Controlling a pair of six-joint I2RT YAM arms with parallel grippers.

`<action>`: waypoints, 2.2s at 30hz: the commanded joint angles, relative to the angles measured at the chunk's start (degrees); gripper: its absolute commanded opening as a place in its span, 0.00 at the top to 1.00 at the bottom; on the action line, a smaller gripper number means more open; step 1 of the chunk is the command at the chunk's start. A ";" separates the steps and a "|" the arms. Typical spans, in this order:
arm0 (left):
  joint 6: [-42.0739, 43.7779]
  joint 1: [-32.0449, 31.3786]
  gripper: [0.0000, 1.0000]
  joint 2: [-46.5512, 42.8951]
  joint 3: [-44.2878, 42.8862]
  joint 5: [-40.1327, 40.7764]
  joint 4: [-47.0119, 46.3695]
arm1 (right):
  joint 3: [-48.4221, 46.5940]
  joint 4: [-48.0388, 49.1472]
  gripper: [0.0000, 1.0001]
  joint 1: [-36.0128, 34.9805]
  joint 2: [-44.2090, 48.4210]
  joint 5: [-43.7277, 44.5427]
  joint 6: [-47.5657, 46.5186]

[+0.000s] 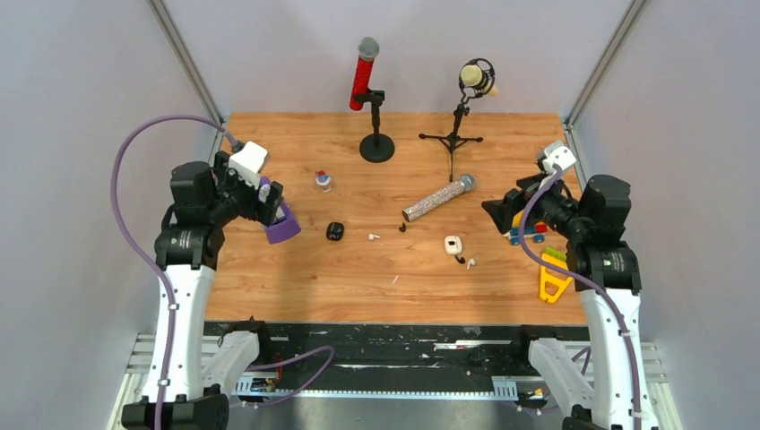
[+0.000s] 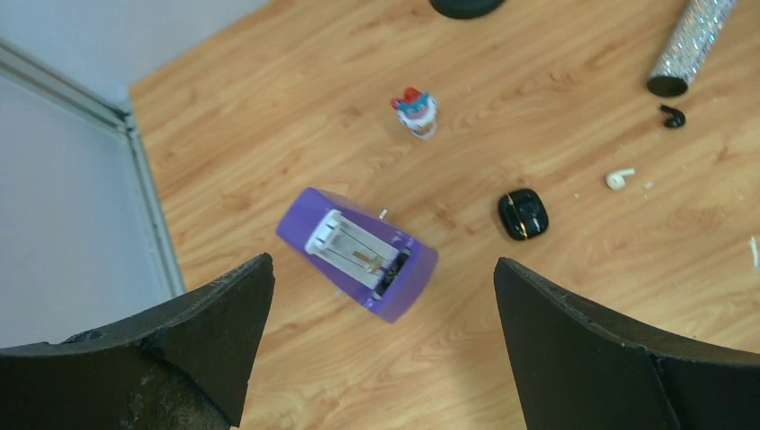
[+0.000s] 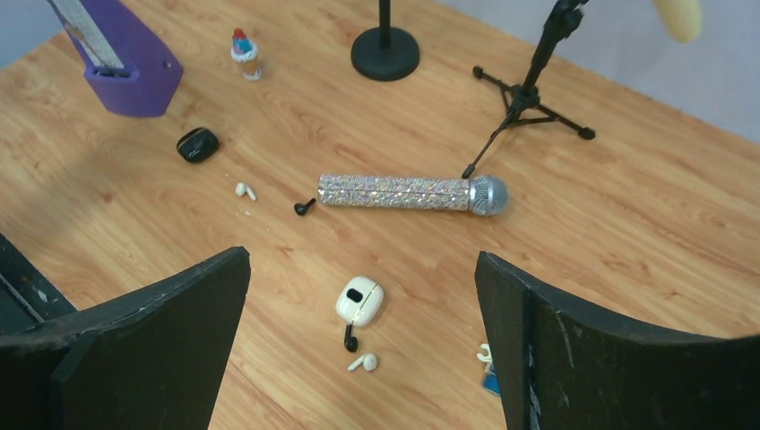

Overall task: Insert the wireless bluetooth earbuds into the charging case
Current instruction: Pick up the charging case from the center of the board.

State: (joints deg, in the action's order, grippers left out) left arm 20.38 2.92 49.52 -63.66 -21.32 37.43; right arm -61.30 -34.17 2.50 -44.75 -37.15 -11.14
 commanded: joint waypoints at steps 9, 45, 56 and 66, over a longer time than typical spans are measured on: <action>4.42 -12.53 0.00 5.87 2.05 5.23 1.03 | 6.90 8.82 0.00 -10.69 -2.79 4.77 -4.04; 8.80 -26.91 0.00 23.71 3.67 15.27 -6.13 | 10.67 9.31 0.00 -19.94 -13.31 15.83 -8.46; 20.91 -26.91 0.00 29.90 10.23 11.16 -12.02 | 11.03 9.24 0.00 -20.41 -13.83 14.71 -8.37; 40.39 -26.78 0.02 37.00 16.50 8.39 -23.40 | 11.31 9.26 0.00 -20.53 -13.28 14.75 -8.21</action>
State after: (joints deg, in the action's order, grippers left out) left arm 50.41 -23.88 84.14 -47.24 -10.07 20.60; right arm -50.50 -26.26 -17.85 -58.74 -21.65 -18.76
